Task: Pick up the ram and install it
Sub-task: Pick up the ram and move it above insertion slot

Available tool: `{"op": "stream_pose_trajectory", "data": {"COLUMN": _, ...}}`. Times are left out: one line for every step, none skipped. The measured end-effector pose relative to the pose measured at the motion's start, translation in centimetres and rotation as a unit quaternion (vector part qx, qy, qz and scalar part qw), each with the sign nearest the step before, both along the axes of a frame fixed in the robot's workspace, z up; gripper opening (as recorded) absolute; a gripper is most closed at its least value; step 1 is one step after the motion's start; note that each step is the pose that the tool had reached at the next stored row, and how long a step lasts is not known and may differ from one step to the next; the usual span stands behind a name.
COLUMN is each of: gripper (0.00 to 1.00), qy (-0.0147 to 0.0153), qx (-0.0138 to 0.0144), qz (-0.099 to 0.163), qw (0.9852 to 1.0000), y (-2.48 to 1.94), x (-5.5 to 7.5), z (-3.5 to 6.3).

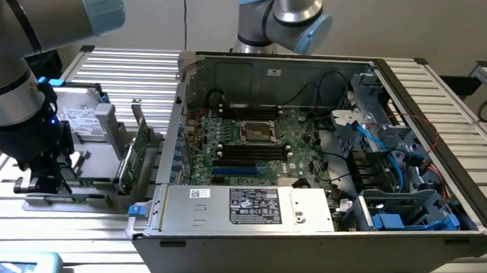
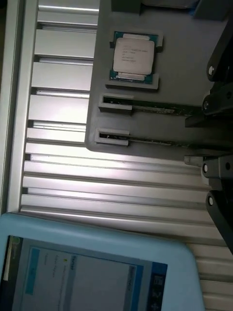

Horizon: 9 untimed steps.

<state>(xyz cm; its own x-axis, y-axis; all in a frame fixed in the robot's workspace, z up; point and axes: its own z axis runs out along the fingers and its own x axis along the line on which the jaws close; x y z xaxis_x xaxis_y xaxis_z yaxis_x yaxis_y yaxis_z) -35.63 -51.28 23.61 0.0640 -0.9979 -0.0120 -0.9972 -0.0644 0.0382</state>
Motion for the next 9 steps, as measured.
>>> {"op": "stream_pose_trajectory", "data": {"gripper": 0.36, "qy": 0.0000, "qx": 0.0004, "qz": 0.000, "qw": 1.0000, "y": -0.02, "x": 0.0, "z": -0.18}}
{"op": "stream_pose_trajectory", "data": {"gripper": 0.36, "qy": 0.0000, "qx": 0.0010, "qz": 0.000, "qw": 1.0000, "y": -0.04, "x": 0.1, "z": -0.37}}
{"op": "stream_pose_trajectory", "data": {"gripper": 0.36, "qy": 0.0000, "qx": 0.0018, "qz": 0.000, "qw": 1.0000, "y": -0.08, "x": 0.2, "z": -0.54}}
{"op": "stream_pose_trajectory", "data": {"gripper": 0.36, "qy": 0.0000, "qx": 0.0024, "qz": 0.000, "qw": 1.0000, "y": -0.10, "x": 0.2, "z": -0.73}}
{"op": "stream_pose_trajectory", "data": {"gripper": 0.36, "qy": 0.0000, "qx": 0.0027, "qz": 0.000, "qw": 1.0000, "y": -0.10, "x": 0.2, "z": -0.92}}
{"op": "stream_pose_trajectory", "data": {"gripper": 0.36, "qy": 0.0000, "qx": 0.0031, "qz": 0.000, "qw": 1.0000, "y": -0.11, "x": 0.2, "z": -1.09}}
{"op": "stream_pose_trajectory", "data": {"gripper": 0.36, "qy": 0.0000, "qx": 0.0033, "qz": 0.000, "qw": 1.0000, "y": -0.13, "x": 0.2, "z": -1.27}}
{"op": "stream_pose_trajectory", "data": {"gripper": 0.36, "qy": 0.0000, "qx": 0.0035, "qz": 0.000, "qw": 1.0000, "y": -0.13, "x": 0.2, "z": -1.44}}
{"op": "stream_pose_trajectory", "data": {"gripper": 0.36, "qy": 0.0000, "qx": 0.0037, "qz": 0.000, "qw": 1.0000, "y": -0.13, "x": 0.3, "z": -1.62}}
